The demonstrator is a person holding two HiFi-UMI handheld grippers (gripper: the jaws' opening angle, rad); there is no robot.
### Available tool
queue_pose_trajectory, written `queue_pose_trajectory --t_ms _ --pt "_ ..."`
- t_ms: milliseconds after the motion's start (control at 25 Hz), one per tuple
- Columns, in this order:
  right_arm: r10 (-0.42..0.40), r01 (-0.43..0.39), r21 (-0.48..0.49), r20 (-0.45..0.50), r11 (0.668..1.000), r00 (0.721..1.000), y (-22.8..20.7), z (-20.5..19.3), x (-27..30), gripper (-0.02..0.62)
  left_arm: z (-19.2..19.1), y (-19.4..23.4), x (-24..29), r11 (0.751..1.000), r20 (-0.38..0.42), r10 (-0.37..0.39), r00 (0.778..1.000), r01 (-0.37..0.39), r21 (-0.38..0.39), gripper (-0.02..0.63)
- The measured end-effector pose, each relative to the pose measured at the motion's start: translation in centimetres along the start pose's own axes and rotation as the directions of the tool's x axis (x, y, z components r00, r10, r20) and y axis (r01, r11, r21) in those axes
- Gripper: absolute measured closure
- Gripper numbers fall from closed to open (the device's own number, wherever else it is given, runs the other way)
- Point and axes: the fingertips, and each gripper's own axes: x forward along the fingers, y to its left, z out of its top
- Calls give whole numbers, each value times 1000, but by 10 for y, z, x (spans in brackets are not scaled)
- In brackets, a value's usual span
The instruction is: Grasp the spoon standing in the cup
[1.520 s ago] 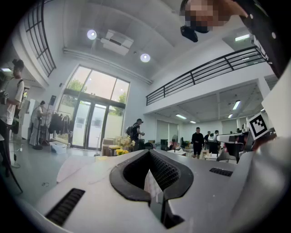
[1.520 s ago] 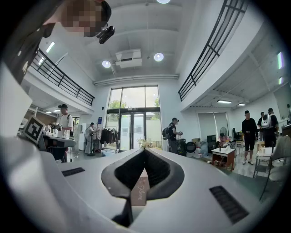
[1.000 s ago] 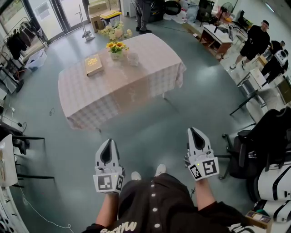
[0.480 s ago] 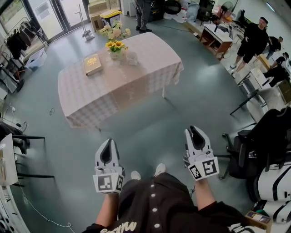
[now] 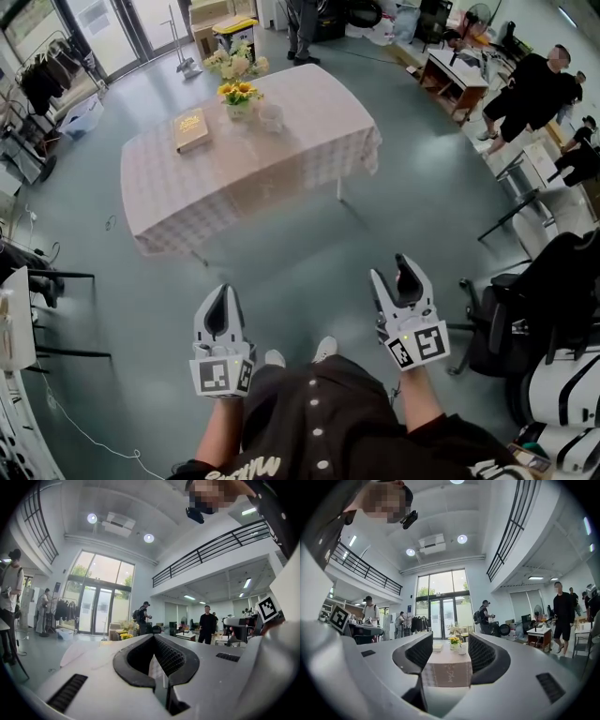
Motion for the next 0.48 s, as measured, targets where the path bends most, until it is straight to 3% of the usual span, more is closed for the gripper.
queue_pose_trajectory --t_ms 480 --pt "69 -69 13 0 998 998 -43 -6 -5 327 -4 -53 17 999 2 41 999 -41 -11 589"
